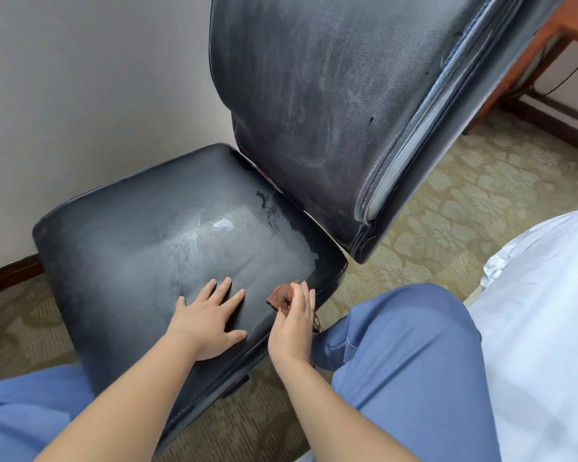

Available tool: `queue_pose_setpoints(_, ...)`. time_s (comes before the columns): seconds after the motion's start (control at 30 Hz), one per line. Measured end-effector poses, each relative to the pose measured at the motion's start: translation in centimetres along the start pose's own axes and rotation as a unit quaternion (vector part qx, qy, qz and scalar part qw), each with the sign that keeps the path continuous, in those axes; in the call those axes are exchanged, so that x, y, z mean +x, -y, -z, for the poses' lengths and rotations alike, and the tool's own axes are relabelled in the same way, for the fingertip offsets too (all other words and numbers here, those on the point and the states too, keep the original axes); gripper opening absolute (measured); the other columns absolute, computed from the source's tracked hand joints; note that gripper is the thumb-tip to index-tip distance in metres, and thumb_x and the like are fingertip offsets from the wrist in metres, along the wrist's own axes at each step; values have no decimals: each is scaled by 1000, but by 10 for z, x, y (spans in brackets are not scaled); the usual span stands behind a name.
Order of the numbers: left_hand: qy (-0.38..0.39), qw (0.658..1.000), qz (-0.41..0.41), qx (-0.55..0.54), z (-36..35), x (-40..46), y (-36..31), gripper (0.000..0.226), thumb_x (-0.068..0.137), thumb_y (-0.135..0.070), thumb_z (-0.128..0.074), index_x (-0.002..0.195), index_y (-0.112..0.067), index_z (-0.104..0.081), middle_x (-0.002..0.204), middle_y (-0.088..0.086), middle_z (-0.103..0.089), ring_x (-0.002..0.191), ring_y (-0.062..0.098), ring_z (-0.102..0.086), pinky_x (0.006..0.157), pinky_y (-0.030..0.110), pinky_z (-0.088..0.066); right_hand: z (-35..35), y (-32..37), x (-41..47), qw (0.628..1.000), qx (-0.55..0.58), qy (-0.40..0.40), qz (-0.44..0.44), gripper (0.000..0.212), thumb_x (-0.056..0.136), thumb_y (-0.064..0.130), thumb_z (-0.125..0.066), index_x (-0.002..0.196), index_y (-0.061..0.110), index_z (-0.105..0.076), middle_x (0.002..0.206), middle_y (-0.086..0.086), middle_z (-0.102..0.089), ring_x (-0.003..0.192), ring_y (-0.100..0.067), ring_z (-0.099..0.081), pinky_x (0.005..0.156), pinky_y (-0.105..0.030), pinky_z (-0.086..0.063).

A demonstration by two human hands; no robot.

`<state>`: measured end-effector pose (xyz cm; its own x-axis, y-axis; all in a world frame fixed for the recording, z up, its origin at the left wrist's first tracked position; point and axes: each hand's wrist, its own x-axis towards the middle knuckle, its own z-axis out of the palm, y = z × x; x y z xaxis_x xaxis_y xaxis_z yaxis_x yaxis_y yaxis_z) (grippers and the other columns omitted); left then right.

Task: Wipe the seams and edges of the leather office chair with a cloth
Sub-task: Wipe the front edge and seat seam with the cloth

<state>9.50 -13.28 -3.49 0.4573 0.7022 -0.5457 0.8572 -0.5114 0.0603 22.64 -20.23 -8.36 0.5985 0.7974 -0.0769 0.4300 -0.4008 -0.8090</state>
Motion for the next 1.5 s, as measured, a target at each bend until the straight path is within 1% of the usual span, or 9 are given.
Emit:
queue_pose_setpoints(0.3, 31, 999, -17, 10, -4, -33, 18, 111, 76, -60, -68, 153, -35, 8, 160, -7, 22, 148, 17, 18, 117, 55, -8, 1, 4, -26, 995, -38, 73, 48, 51, 95, 1, -41, 143, 16, -32, 157, 1, -16, 146, -12, -1, 117, -27, -11)
queue_pose_setpoints(0.6, 13, 999, -34, 34, -22, -57, 46, 121, 70, -55, -76, 154, -27, 7, 160, -2, 19, 148, 19, 14, 121, 40, -6, -22, 10, -62, 991, -57, 77, 95, 52, 96, 3, -40, 145, 18, -29, 157, 3, -14, 146, -10, 2, 115, -23, -3)
queue_pose_setpoints(0.9, -11, 997, -42, 60, -39, -74, 61, 115, 79, -54, -69, 153, -20, 12, 160, -2, 20, 149, 20, 13, 120, 33, -10, -26, 16, -65, 990, -62, 88, 89, 53, 94, 0, -40, 144, 17, -31, 157, 3, -17, 146, -11, -1, 119, -30, -8)
queue_pose_setpoints(1.07, -23, 997, -38, 65, -40, -76, 60, 114, 81, -53, -68, 153, -17, 12, 160, -4, 19, 149, 19, 11, 118, 30, -17, -26, 15, -81, 967, -97, 166, 164, 56, 94, 2, -39, 145, 19, -28, 157, 4, -14, 146, -11, 1, 120, -33, -4)
queue_pose_setpoints(1.17, -29, 997, -33, 62, -44, -79, 58, 110, 83, -53, -66, 153, -17, 11, 160, -5, 18, 149, 18, 11, 116, 29, -21, -26, 13, -79, 962, -128, 158, 180, 55, 92, 3, -41, 144, 20, -31, 157, 3, -17, 146, -14, -1, 120, -33, 0)
queue_pose_setpoints(1.23, -31, 997, -31, 61, -45, -81, 57, 108, 83, -53, -64, 154, -18, 9, 161, -6, 17, 149, 17, 10, 115, 28, -22, -26, 14, -77, 965, -152, 125, 172, 54, 89, 5, -49, 139, 20, -39, 154, -1, -26, 146, -21, -9, 119, -38, -5)
queue_pose_setpoints(1.33, -36, 997, -31, 63, -47, -82, 56, 105, 84, -54, -62, 154, -18, 7, 161, -7, 15, 149, 18, 8, 115, 28, -25, -30, 18, -79, 973, -197, 31, 117, 54, 76, 10, -69, 126, 24, -53, 135, -9, -48, 123, -30, -43, 98, -45, -40)
queue_pose_setpoints(1.4, -36, 997, -29, 63, -49, -83, 55, 103, 85, -53, -62, 154, -18, 6, 161, -7, 13, 149, 18, 7, 115, 28, -24, -28, 22, -79, 979, -191, 6, 74, 53, 78, 13, -68, 127, 25, -53, 127, -8, -49, 110, -28, -45, 86, -42, -46)
queue_pose_setpoints(1.5, -39, 998, -27, 49, -49, -84, 54, 103, 85, -52, -63, 155, -18, 5, 162, -7, 12, 149, 18, 7, 115, 29, -25, -28, 23, -81, 980, -183, 27, 68, 50, 85, 11, -59, 133, 23, -48, 128, -6, -44, 110, -26, -40, 91, -37, -45)
